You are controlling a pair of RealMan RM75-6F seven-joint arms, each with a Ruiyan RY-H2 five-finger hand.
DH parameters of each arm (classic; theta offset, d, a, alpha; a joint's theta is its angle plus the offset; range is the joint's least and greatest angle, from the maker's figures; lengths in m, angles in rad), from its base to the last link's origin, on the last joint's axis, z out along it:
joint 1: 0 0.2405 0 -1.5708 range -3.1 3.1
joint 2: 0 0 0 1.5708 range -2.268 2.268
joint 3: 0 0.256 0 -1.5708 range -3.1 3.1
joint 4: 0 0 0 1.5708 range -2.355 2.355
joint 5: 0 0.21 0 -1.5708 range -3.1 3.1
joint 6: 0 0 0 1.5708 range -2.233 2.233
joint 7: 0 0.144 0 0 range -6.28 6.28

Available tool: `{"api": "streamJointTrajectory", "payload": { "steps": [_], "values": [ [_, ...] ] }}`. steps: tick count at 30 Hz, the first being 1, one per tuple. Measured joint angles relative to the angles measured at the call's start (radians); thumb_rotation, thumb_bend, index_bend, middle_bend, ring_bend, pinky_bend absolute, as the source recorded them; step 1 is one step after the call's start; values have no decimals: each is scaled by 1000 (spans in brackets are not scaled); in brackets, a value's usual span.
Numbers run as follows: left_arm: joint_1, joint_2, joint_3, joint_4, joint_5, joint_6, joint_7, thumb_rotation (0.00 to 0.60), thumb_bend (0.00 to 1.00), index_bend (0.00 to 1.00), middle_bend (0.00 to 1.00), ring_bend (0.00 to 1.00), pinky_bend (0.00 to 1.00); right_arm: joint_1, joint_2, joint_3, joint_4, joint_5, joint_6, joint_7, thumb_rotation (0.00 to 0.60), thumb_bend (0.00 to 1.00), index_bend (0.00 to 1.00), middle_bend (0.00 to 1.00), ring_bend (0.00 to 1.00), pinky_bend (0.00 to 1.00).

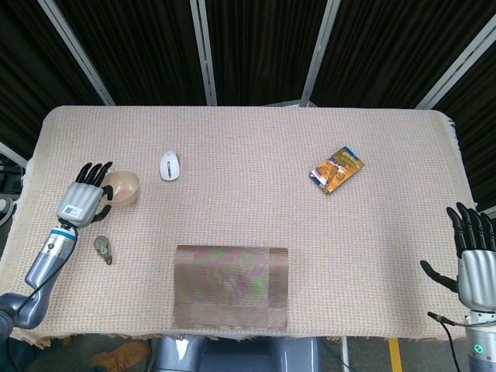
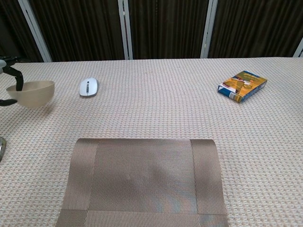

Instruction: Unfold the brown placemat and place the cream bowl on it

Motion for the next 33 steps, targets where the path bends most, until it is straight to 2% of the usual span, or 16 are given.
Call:
{"api": "streamJointTrajectory", "payload": {
  "steps": [3,9,15,19,25,33],
  "values": [
    [13,27,0,-68,6,25,-6,600,0,116,0,0,0,-2,4,-1,-2,-2,4,7,600,0,0,0,0,0],
    [35,111,30,-255,118,125,-58,600,0,161,0,0,0,-7,9,-2,-8,-8,13,13,600,0,0,0,0,0],
    [42,162,121,-413,330,196,-95,600,0,253,0,0,0,-11,14,-3,-11,-10,18,17,600,0,0,0,0,0],
    [43,162,208,-483,457,212,-97,600,0,286,0,0,0,-12,15,-3,-10,-9,19,21,600,0,0,0,0,0],
    [47,103,276,-475,525,186,-75,600,1,298,0,0,0,-14,19,-2,-8,-7,21,28,600,0,0,0,0,0],
    [65,21,310,-375,549,187,-99,600,9,320,0,0,0,-16,26,-2,-11,0,15,41,600,0,0,0,0,0]
  ]
}}
